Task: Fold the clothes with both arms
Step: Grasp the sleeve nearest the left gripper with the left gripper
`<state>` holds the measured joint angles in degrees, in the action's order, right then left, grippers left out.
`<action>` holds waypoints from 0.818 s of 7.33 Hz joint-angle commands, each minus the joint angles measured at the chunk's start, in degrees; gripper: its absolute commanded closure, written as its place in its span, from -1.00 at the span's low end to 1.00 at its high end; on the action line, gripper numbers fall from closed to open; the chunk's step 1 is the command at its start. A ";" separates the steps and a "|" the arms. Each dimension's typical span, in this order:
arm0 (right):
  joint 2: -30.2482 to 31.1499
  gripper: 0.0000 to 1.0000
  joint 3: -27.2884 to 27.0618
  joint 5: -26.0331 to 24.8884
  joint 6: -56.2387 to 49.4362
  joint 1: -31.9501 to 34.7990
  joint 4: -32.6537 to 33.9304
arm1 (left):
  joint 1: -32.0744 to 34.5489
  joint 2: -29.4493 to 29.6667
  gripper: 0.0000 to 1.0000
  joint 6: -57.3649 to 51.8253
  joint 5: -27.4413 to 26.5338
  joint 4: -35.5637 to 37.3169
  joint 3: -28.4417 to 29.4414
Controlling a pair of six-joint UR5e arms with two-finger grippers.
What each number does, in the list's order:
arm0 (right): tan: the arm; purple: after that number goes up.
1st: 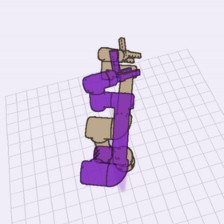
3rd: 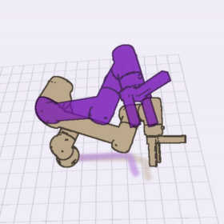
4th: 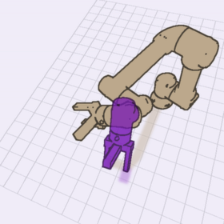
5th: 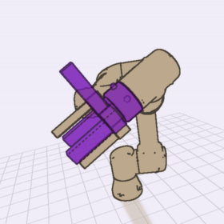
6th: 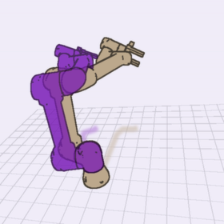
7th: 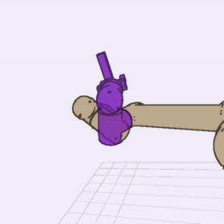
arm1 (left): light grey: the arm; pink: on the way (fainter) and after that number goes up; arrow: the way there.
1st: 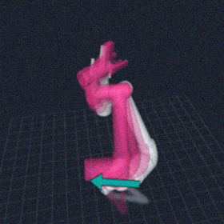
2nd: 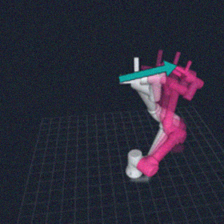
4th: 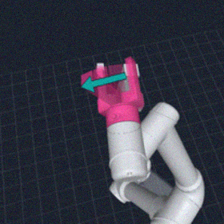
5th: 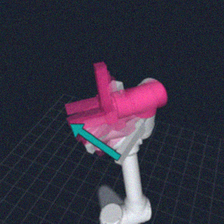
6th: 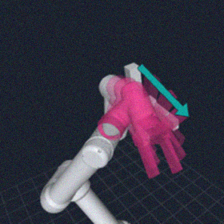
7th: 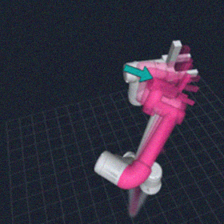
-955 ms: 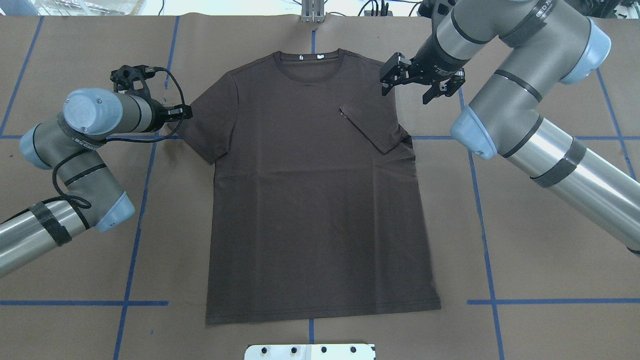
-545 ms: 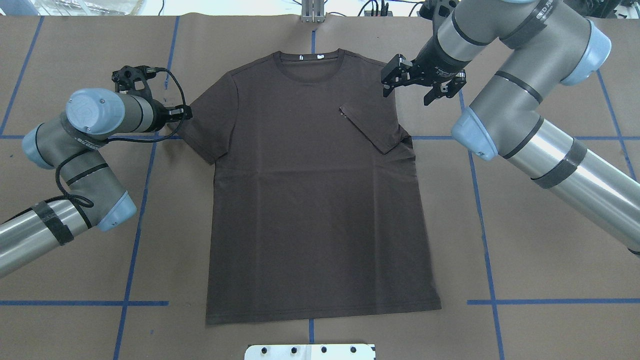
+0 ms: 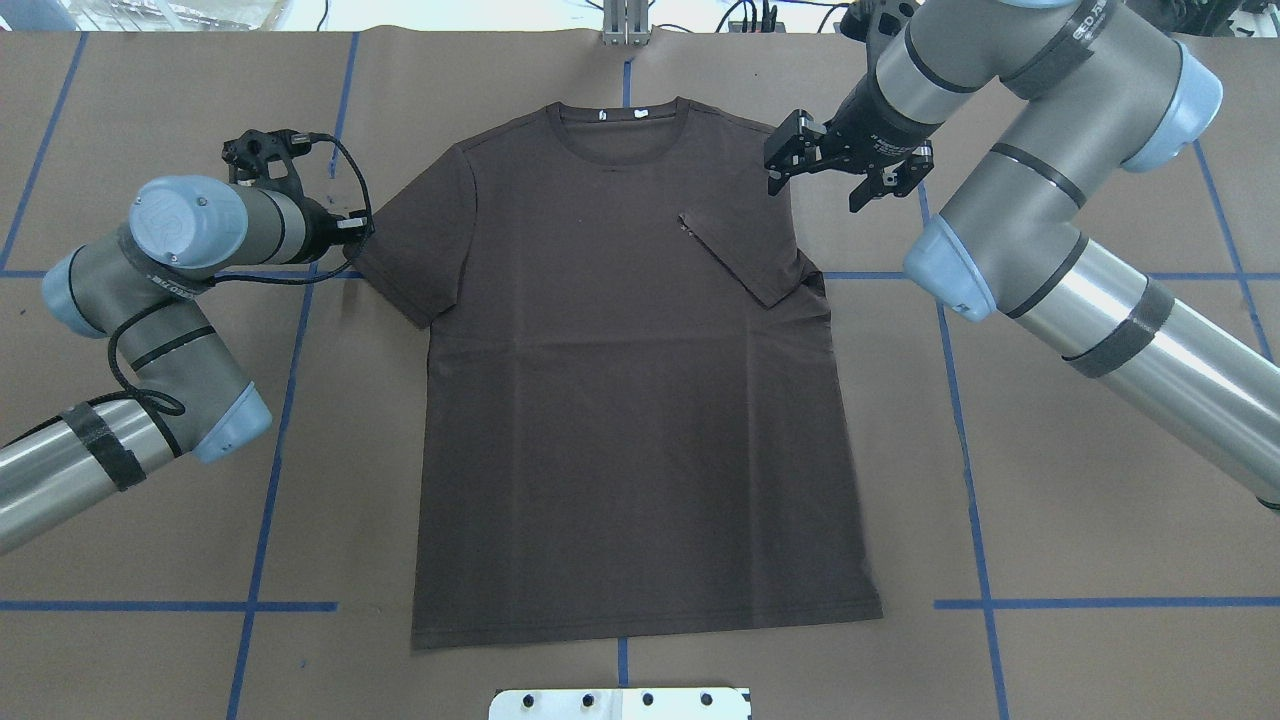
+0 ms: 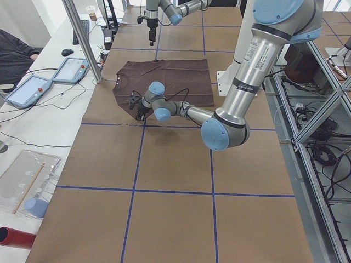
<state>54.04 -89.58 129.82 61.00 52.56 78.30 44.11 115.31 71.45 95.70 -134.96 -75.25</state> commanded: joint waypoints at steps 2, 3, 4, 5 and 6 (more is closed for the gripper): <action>0.36 -1.00 -0.07 0.09 -0.09 0.09 0.01 | -0.78 0.35 1.00 0.00 0.01 5.73 -3.05; 0.45 -1.00 -0.24 0.09 -0.09 0.26 0.01 | -0.87 0.53 1.00 0.00 0.36 9.59 -6.46; 0.45 -1.00 -0.24 0.17 -0.09 0.35 0.01 | -1.66 2.62 1.00 0.09 0.54 14.76 -8.84; 0.54 -1.00 -0.24 0.17 -0.09 0.35 0.01 | -2.45 7.25 1.00 0.44 0.63 18.90 -8.43; 0.45 -1.00 -0.24 0.17 -0.09 0.26 0.01 | -3.06 12.95 1.00 4.53 0.54 21.03 -5.29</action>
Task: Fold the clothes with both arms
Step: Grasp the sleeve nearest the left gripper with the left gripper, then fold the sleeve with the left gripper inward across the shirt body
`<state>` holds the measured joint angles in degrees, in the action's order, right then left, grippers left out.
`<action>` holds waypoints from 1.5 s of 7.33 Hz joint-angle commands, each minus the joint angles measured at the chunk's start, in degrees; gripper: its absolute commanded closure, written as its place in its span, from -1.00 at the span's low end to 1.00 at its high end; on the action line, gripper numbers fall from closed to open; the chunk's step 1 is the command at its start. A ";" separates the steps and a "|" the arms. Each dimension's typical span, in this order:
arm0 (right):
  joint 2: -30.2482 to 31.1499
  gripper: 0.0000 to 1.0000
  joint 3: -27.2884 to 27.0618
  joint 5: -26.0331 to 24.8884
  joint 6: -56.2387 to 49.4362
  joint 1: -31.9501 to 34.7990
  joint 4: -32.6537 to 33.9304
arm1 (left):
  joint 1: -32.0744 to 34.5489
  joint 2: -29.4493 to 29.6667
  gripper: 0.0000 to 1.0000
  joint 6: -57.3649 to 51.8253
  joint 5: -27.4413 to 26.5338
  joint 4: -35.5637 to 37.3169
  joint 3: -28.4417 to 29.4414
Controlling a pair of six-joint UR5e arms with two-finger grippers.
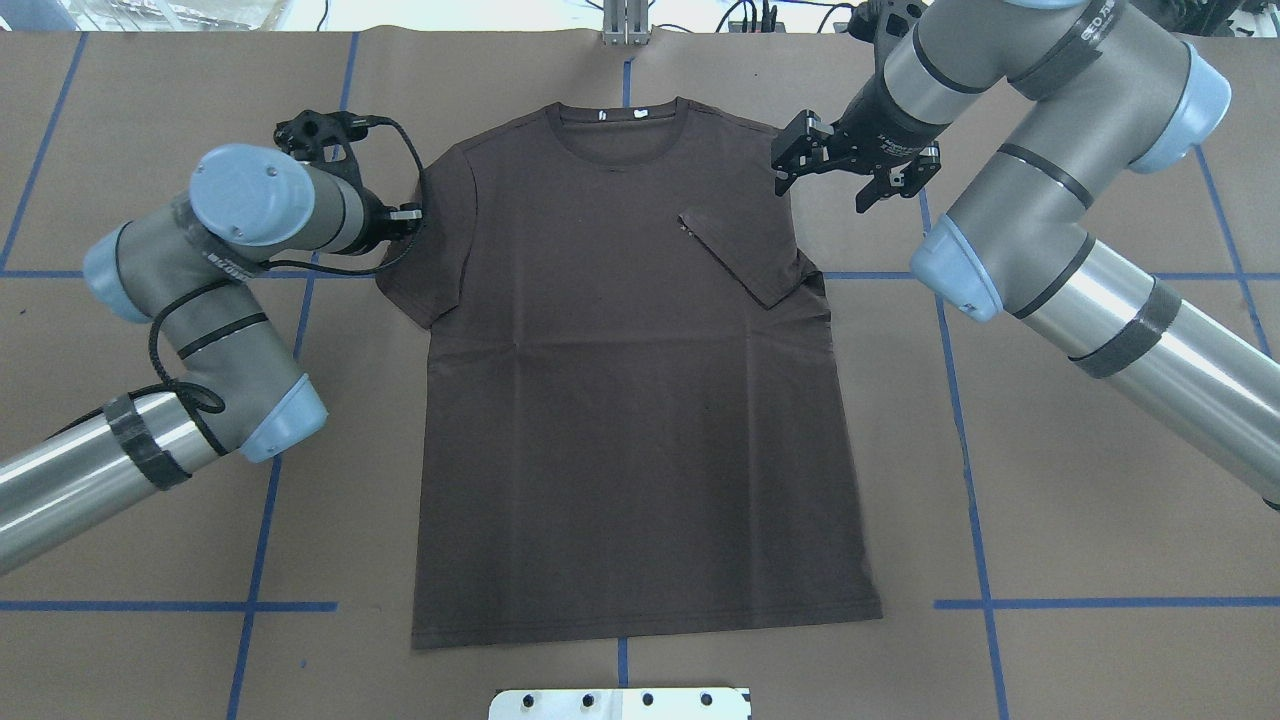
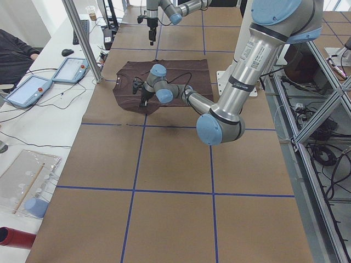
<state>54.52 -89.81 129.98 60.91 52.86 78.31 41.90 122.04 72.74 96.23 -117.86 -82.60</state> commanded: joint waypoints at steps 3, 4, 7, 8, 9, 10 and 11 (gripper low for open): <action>-0.20 -1.00 -0.10 0.36 0.00 0.31 0.00 | -1.21 20.33 1.00 4.78 -0.08 3.16 17.71; -0.29 -1.00 -0.10 0.36 0.00 0.31 0.00 | -2.60 20.00 1.00 4.87 -0.17 3.16 18.17; -0.03 -1.00 -0.01 0.01 0.00 0.31 0.00 | -4.10 19.91 0.28 6.28 -0.26 0.80 18.61; 0.06 -1.00 0.08 -0.07 0.00 0.23 0.00 | -4.11 19.30 -0.99 5.75 -0.26 0.09 18.18; 0.41 -1.00 -0.18 -0.16 0.17 0.23 0.00 | -4.02 19.64 -1.00 5.92 0.00 0.08 17.74; 0.59 -1.00 -0.45 -0.16 0.96 -0.30 0.00 | -4.02 19.56 -1.00 5.84 0.70 0.87 15.91; 3.29 -1.00 -2.54 -0.34 1.05 -1.78 0.00 | -3.85 17.38 -1.00 5.31 6.37 2.09 12.23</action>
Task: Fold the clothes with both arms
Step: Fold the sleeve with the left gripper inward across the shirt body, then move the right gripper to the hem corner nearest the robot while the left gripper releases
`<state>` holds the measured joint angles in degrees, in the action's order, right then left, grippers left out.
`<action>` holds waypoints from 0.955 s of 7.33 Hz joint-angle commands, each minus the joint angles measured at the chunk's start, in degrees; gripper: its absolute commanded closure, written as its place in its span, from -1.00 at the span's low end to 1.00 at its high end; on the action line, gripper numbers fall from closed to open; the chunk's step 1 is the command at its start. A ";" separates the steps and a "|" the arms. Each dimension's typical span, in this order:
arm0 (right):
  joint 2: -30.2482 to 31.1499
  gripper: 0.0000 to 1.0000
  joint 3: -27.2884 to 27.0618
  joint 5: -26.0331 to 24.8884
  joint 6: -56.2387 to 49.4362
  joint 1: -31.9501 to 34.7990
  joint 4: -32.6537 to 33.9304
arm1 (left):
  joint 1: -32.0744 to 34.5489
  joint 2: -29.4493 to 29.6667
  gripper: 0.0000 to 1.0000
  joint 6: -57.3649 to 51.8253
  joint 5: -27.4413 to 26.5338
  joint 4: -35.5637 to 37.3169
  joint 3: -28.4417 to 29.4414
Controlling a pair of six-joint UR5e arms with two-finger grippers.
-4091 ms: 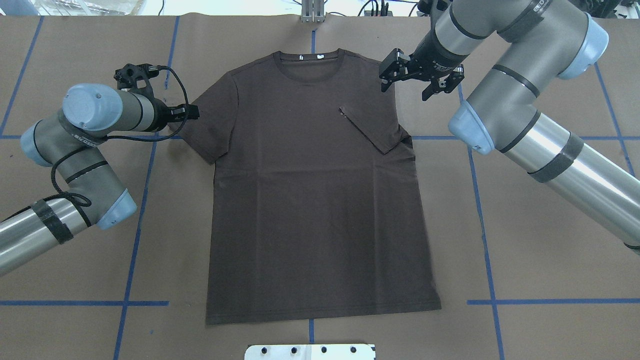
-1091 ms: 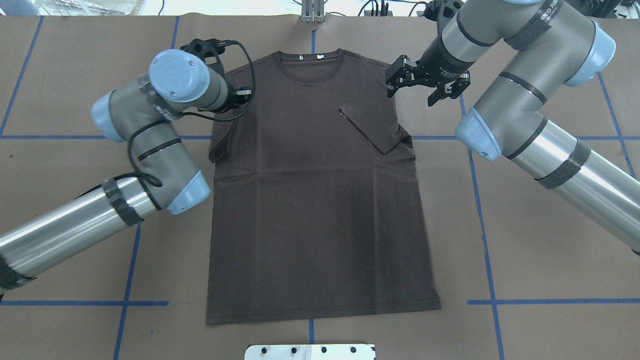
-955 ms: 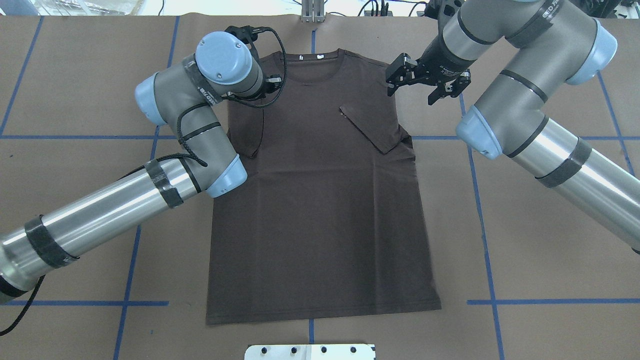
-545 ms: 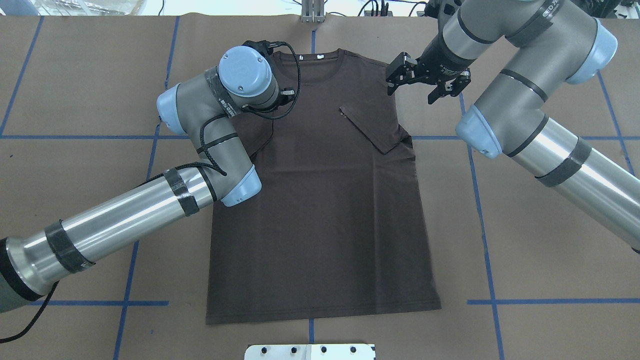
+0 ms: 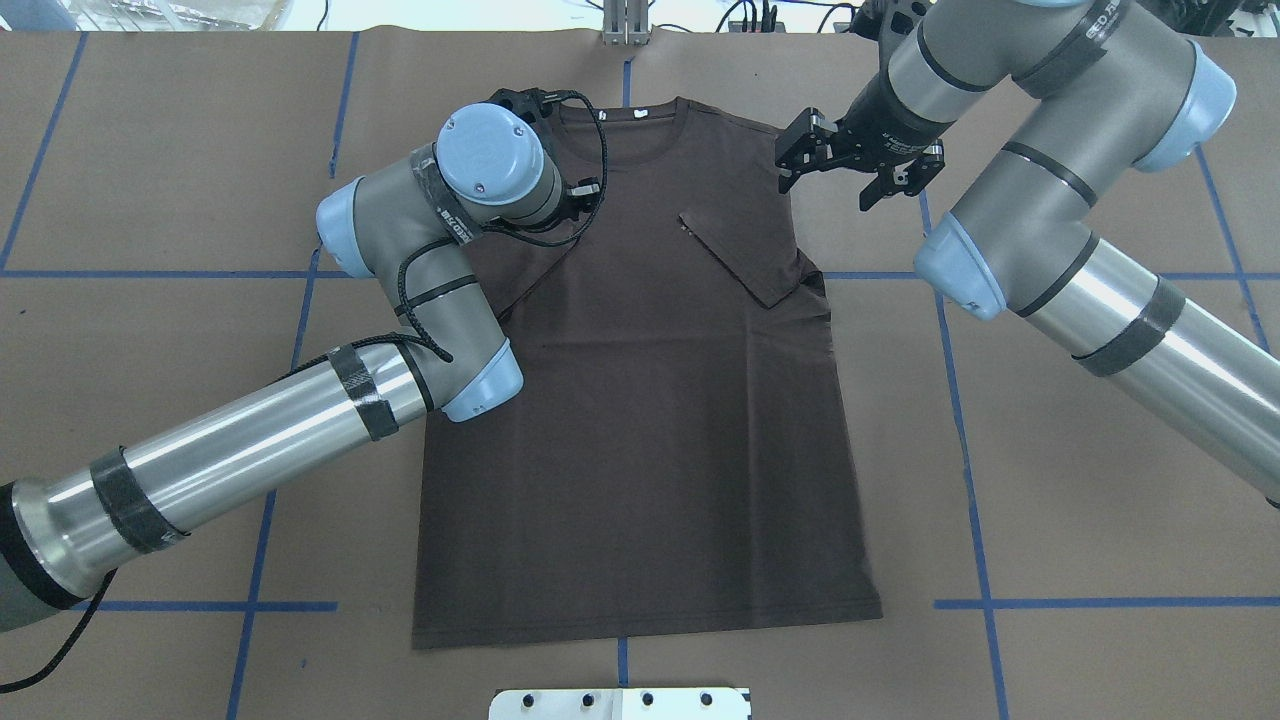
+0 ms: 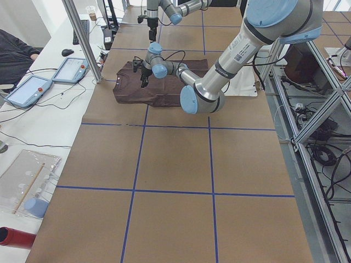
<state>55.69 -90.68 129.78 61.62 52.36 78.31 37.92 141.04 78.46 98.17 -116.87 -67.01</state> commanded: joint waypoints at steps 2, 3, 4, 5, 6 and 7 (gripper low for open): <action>13.17 -1.00 -13.85 -10.63 6.37 -10.46 0.00 | 0.31 -11.87 -1.00 -6.61 5.80 12.03 -22.35; 16.00 -1.00 -16.61 -12.87 10.49 -15.05 -0.09 | 0.49 -16.01 -1.00 -8.22 5.80 16.63 -31.25; 19.25 -1.00 -20.73 -16.63 16.97 -21.18 -0.35 | 0.49 -19.45 -1.00 -8.32 5.80 17.89 -36.91; 23.90 -1.00 -25.38 -21.54 18.60 -27.25 -1.05 | 0.49 -20.53 -1.00 -8.41 5.71 20.08 -39.84; 30.12 -1.00 -26.38 -24.90 22.71 -31.83 -5.67 | 0.40 -20.28 -1.00 -8.41 5.63 21.76 -41.08; 34.71 -1.00 -26.48 -28.50 27.10 -34.92 -13.98 | 0.40 -20.27 -1.00 -8.41 5.62 21.77 -41.36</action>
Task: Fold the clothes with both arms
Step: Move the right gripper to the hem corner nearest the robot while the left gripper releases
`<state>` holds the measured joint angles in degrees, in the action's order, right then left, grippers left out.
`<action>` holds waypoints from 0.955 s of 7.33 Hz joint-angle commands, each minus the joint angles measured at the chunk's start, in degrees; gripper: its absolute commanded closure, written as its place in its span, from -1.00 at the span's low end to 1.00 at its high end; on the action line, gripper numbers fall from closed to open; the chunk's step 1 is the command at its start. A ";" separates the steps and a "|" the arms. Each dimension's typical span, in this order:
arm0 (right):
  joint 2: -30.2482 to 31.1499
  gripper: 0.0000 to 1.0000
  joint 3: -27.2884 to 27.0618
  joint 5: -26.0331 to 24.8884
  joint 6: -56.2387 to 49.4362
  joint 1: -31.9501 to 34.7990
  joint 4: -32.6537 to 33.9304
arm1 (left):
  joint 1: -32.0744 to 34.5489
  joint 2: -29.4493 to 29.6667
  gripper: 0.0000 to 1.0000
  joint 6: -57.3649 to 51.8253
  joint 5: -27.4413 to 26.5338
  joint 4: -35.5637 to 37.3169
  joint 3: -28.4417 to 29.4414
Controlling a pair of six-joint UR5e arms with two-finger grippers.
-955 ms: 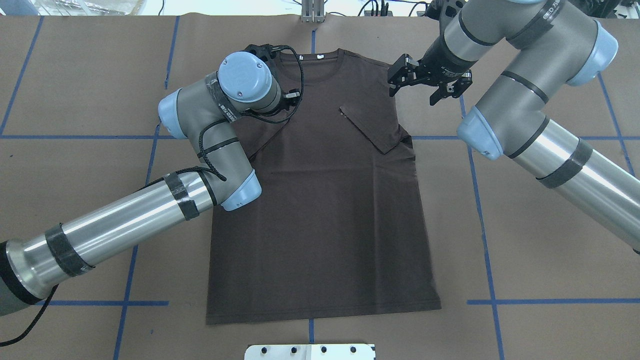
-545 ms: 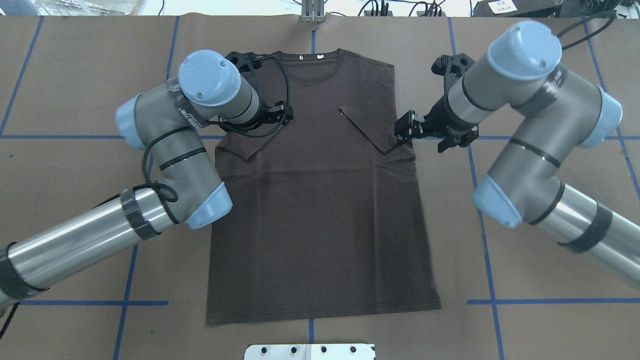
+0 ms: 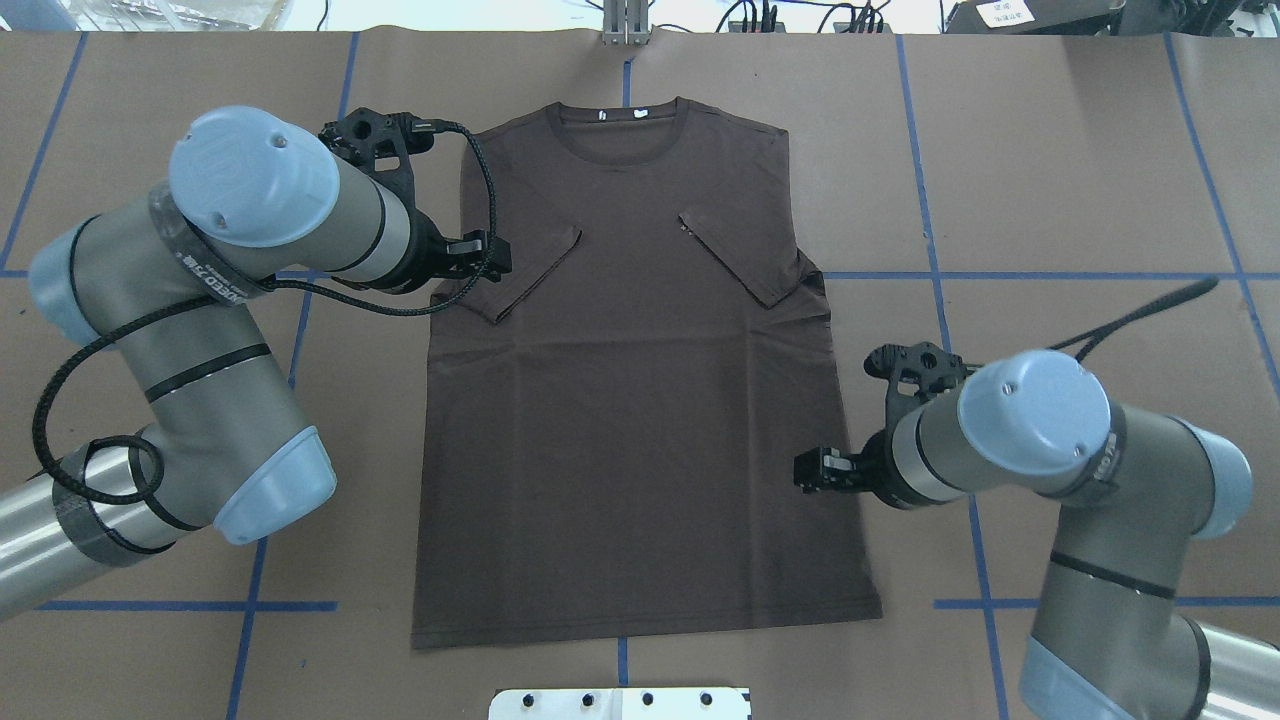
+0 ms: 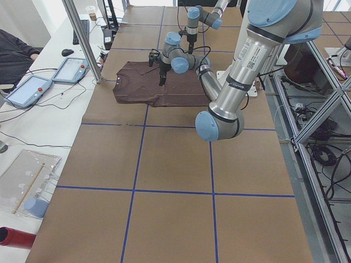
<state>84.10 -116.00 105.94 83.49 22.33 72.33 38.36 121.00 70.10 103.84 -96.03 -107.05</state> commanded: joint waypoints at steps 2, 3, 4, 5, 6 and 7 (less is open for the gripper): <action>7.48 -1.00 -1.07 -10.11 7.12 -10.35 -8.26 | 0.05 -0.50 -1.00 0.03 -0.04 0.94 -2.28; 7.49 -1.00 -0.81 -10.57 7.82 -11.94 -8.17 | 0.05 -0.50 -1.00 0.12 -0.04 0.94 -2.37; 7.49 -1.00 -0.37 -10.66 8.17 -12.57 -8.17 | 0.05 -0.59 -1.00 0.21 -0.04 0.94 -3.07; 7.05 -0.89 -0.11 -10.66 8.18 -12.58 -7.30 | 0.05 -0.68 -1.00 0.21 -0.04 0.94 -3.34; 6.70 -0.34 -0.28 -10.49 8.18 -12.58 -6.59 | 0.05 -0.85 -1.00 0.21 -0.04 0.94 -3.34; 6.78 0.27 -0.37 -10.40 8.09 -12.49 -6.59 | 0.14 -1.03 -1.00 0.21 -0.04 0.94 -3.34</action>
<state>90.98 -116.29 95.43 91.62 9.85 65.40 38.44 120.18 70.31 103.80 -95.10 -110.33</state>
